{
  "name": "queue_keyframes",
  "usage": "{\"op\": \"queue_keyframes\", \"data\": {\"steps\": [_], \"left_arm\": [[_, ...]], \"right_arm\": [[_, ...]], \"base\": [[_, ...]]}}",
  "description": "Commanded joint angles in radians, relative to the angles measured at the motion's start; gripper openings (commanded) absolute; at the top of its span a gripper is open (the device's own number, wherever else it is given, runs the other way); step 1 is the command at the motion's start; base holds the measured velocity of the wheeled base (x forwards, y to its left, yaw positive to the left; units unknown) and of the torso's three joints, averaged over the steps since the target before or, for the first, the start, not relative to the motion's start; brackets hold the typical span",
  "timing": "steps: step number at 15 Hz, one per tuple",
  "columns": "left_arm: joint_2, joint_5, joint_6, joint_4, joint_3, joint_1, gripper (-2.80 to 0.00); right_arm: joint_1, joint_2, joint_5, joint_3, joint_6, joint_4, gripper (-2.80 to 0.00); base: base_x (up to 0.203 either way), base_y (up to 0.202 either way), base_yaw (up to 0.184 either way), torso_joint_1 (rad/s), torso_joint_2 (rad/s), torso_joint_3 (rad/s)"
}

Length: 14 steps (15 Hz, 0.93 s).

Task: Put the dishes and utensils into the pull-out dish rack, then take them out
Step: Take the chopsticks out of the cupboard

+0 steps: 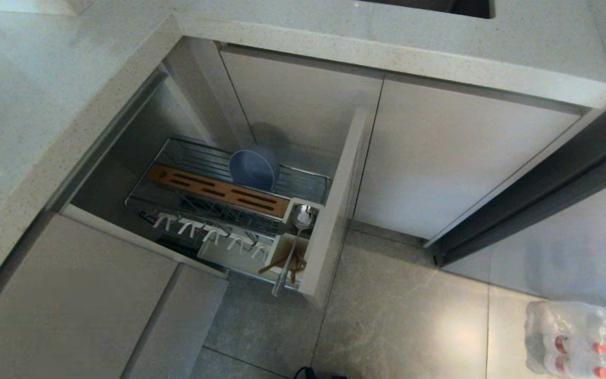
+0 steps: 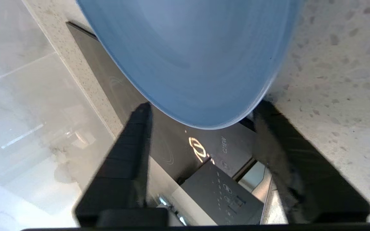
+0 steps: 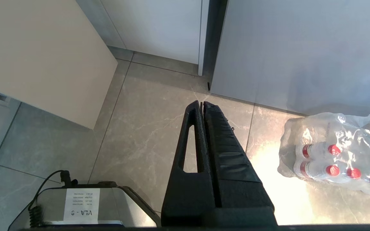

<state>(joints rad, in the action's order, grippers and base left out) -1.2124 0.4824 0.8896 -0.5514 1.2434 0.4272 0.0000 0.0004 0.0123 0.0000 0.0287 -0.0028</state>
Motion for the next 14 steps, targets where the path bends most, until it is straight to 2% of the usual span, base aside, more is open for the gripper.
{"op": "queue_keyframes", "data": {"steps": [1,8,9,12,14], "left_arm": [[0.022,-0.002,0.005,0.001,0.003,0.000,0.00],[0.190,-0.019,-0.001,0.051,0.016,-0.013,0.00],[0.212,-0.019,-0.001,0.065,0.017,-0.014,-2.80],[0.275,-0.020,-0.004,0.116,0.023,-0.014,-2.80],[0.306,-0.060,-0.024,0.198,0.026,-0.013,-2.80]], "right_arm": [[0.000,0.001,0.000,0.000,0.000,0.000,-2.80],[0.000,0.001,0.000,0.000,0.000,0.000,-2.80],[0.000,0.001,0.000,0.000,0.000,0.000,-2.80],[0.000,0.001,0.000,0.000,0.000,0.000,-2.80],[0.000,0.001,0.000,0.000,0.000,0.000,-2.80]], "base": [[0.000,0.000,0.000,0.000,0.00,0.000],[0.000,0.000,0.000,0.000,0.00,0.000],[0.000,0.000,0.000,0.000,0.00,0.000],[0.000,0.000,0.000,0.000,0.00,0.000],[0.000,0.000,0.000,0.000,0.00,0.000]]}}
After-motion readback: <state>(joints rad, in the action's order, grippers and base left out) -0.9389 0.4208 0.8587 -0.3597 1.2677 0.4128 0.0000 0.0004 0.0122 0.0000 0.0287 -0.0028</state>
